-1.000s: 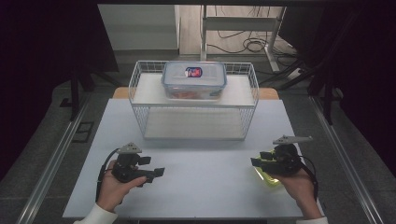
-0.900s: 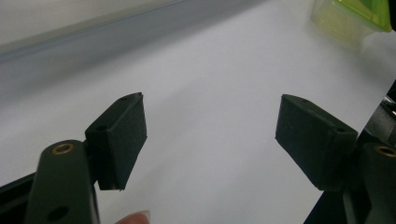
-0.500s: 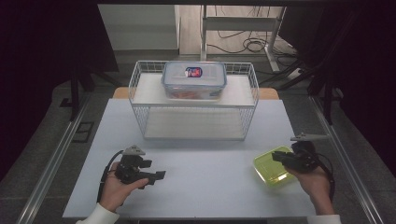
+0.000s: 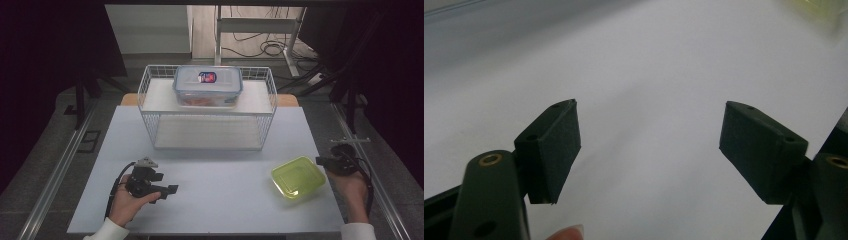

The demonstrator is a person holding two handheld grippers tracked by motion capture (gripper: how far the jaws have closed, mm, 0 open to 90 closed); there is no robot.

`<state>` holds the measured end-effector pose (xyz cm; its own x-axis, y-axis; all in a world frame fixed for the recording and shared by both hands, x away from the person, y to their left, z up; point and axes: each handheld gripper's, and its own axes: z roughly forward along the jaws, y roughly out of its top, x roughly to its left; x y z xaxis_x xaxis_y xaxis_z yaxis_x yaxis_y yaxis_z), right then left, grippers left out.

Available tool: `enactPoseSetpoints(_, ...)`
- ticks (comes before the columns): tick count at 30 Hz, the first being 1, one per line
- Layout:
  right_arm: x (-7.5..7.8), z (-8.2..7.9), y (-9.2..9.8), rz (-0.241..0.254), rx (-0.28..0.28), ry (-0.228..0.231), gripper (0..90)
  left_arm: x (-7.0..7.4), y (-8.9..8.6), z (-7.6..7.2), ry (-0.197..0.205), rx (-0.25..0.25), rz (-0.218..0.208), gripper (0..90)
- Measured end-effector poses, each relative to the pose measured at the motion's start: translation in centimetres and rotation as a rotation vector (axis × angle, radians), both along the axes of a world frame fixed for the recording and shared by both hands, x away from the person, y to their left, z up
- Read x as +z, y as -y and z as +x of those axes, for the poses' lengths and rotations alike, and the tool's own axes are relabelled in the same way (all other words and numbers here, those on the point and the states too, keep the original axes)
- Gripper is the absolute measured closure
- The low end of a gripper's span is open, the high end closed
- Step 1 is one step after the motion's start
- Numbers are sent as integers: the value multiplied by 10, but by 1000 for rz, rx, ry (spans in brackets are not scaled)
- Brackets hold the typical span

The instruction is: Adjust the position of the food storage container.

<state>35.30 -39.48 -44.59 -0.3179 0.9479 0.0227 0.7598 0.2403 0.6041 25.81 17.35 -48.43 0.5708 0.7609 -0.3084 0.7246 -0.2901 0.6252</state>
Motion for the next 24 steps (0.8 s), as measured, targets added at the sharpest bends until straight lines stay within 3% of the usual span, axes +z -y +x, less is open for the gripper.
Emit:
enactPoseSetpoints(12,-17,3,11,-68,-29,-43,891,-1,-1,0,-4,2,-5,241)
enactPoseSetpoints(24,-16,-10,-13,-109,29,-133,893,0,-3,1,-6,4,-11,240)
